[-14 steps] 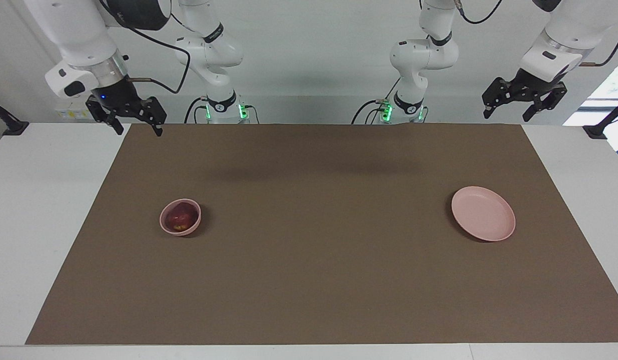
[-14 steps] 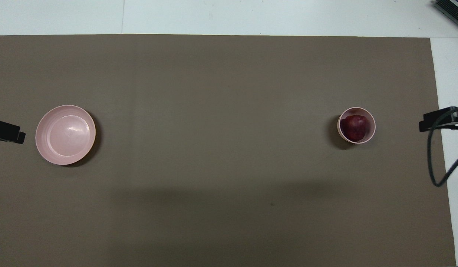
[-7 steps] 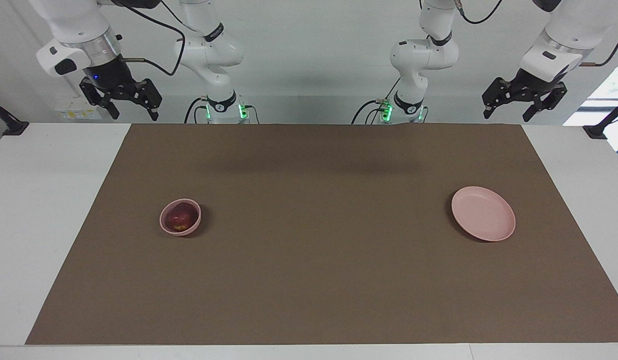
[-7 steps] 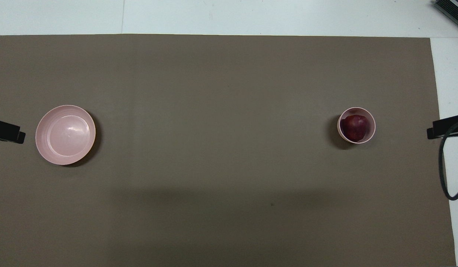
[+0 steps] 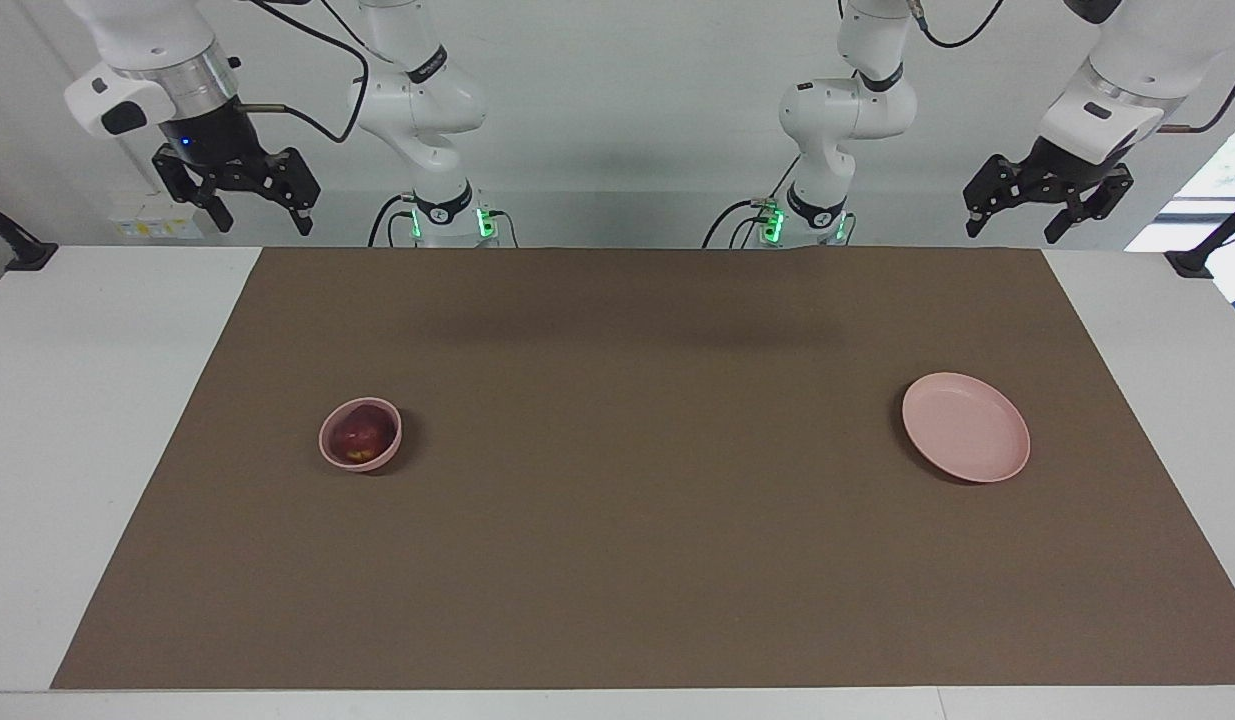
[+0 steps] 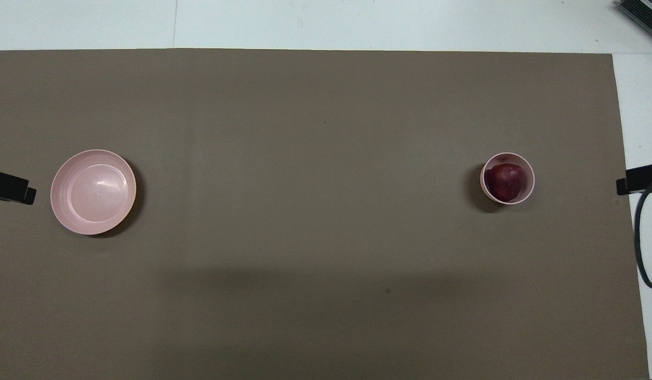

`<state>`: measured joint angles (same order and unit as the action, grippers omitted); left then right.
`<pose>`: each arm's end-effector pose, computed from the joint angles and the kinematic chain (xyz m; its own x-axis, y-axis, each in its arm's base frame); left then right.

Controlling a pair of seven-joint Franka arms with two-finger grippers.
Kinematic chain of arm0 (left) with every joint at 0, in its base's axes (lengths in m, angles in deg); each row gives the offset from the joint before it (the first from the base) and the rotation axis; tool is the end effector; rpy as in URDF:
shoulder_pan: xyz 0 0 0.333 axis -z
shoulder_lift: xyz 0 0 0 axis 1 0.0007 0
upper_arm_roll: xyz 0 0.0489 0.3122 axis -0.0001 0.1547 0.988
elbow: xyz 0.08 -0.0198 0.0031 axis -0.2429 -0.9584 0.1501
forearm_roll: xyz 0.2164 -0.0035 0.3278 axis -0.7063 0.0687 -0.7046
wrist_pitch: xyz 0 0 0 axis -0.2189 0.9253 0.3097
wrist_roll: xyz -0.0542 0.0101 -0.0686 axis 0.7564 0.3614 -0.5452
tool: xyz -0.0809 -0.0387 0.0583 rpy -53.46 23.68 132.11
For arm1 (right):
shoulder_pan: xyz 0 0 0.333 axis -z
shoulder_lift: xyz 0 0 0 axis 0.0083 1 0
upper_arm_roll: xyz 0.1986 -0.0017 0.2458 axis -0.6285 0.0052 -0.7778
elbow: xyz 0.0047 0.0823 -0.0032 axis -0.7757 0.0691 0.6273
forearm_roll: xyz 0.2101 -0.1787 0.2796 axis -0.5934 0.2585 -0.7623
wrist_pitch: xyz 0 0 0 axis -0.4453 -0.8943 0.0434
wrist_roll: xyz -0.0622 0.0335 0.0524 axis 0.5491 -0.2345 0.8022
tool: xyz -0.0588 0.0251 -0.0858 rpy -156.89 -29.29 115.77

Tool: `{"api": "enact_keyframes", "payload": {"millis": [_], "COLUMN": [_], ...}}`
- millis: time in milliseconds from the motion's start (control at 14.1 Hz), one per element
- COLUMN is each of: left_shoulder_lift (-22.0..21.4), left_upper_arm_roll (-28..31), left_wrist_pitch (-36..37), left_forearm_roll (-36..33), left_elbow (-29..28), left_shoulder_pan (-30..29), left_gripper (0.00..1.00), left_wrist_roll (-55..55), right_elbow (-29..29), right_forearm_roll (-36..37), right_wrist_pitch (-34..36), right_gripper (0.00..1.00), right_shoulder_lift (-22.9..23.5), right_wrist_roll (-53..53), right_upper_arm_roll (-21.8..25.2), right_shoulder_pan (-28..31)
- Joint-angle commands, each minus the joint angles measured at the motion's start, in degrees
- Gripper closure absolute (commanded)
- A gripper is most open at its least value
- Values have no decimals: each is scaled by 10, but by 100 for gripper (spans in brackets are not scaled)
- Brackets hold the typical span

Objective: Move apple from plate to bowl

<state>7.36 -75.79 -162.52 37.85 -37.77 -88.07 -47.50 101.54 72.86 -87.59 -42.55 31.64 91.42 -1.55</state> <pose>0.5265 -0.0159 0.6683 0.9845 -0.1658 -0.0567 -0.1659 -0.9861 0.0037 0.5219 -0.0396 0.6748 0.9984 -0.0561 0.0118 -0.0562 -0.9984 0.0115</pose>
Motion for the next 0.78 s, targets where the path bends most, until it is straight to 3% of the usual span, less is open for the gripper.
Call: {"api": "enact_keyframes", "payload": {"millis": [0,711], "left_shoulder_lift": [-15,-18], "left_upper_arm_roll": [-5,-6], "left_wrist_pitch": [-5,3], "left_forearm_roll": [-9,-6], "left_elbow": [-17,-21], "left_shoulder_pan": [-7,0], "left_gripper": [0,0], "left_wrist_roll": [3,3], "right_elbow": [4,5], "right_forearm_roll": [12,7], "right_wrist_pitch": [2,9], "right_gripper": [0,0], "right_shoulder_lift": [-9,-12], "right_wrist_roll": [-3,3], "right_upper_arm_roll": [-23,-16], "right_shoulder_pan": [0,-15]}}
